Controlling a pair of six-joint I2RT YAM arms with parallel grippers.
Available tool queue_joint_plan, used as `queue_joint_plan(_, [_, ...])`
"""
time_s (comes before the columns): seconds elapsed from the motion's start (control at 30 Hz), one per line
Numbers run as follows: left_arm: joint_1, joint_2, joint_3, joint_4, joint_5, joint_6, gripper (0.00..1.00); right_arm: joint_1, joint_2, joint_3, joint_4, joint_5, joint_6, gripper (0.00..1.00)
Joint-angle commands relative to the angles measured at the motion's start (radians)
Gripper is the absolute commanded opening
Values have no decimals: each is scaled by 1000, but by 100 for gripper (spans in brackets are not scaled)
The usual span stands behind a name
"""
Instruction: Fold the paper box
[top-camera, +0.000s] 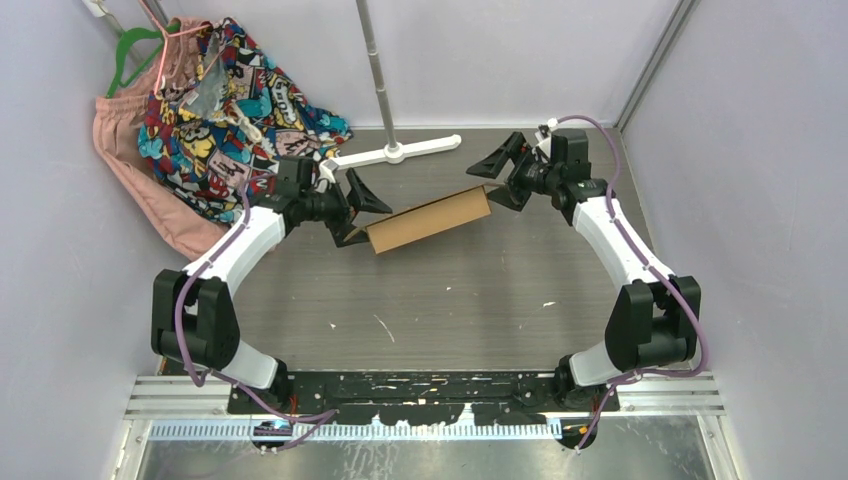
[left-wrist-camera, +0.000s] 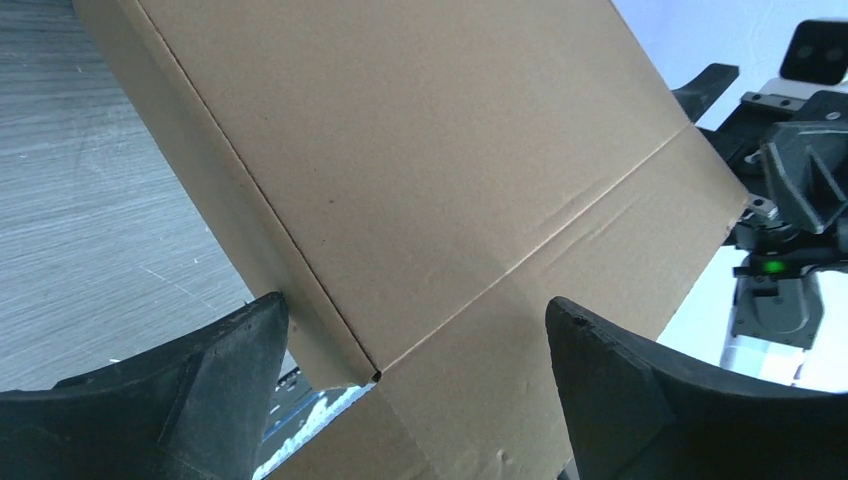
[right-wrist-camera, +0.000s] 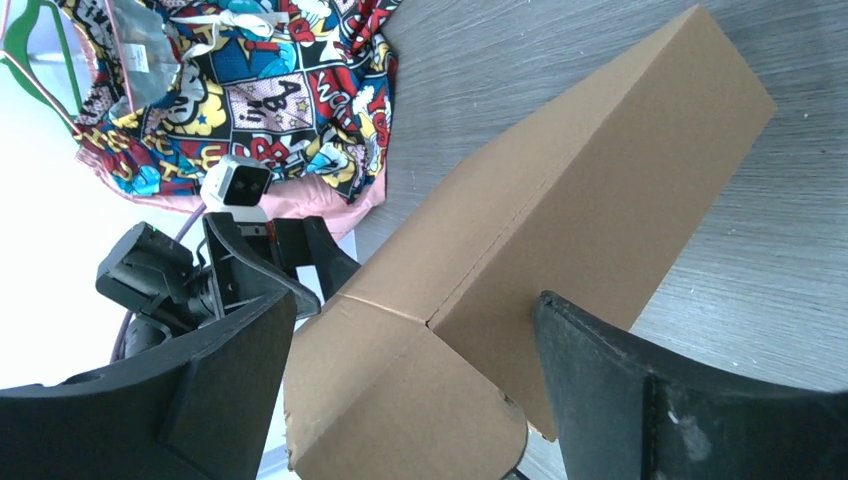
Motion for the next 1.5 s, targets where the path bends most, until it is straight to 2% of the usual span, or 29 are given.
queue_joint_plan(0.0, [-25, -26, 82, 258, 221, -147, 96, 64, -29, -55, 11, -248, 118, 89])
queue_joint_plan(0.13, [-14, -23, 53, 372, 241, -246, 96, 65, -40, -92, 26, -258, 123, 84])
queue_joint_plan(0.37, [4, -6, 0, 592, 262, -443, 96, 65, -69, -144, 30, -267, 131, 82])
queue_joint_plan(0.7, [7, 19, -103, 788, 259, -579, 96, 65, -63, -141, 39, -272, 139, 82])
queue_joint_plan(1.1, [8, -41, -174, 779, 238, -612, 96, 64, -35, -80, 66, -294, 193, 83])
queue_joint_plan(1.47, [8, -119, -287, 731, 223, -572, 97, 65, -29, -42, 94, -308, 231, 83])
